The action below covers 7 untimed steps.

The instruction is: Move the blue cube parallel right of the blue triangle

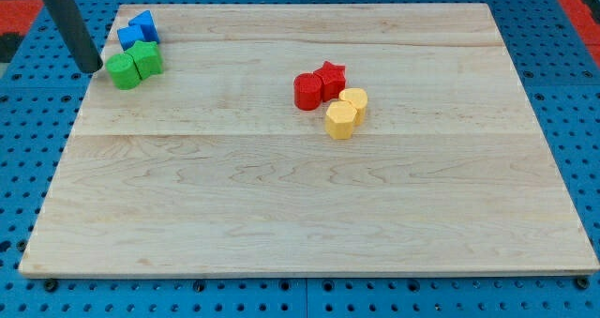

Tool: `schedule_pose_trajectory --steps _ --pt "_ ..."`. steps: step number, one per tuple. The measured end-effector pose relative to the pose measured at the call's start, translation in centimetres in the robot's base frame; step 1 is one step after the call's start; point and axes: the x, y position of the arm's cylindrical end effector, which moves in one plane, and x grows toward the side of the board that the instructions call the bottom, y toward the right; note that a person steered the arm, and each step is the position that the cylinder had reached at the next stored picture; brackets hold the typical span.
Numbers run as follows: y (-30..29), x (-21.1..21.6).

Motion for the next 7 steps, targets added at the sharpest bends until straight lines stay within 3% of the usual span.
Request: schedule_pose_trajectory --steps 2,7 --pt "-0.1 -4.0" --pt "15.4 -5.4"
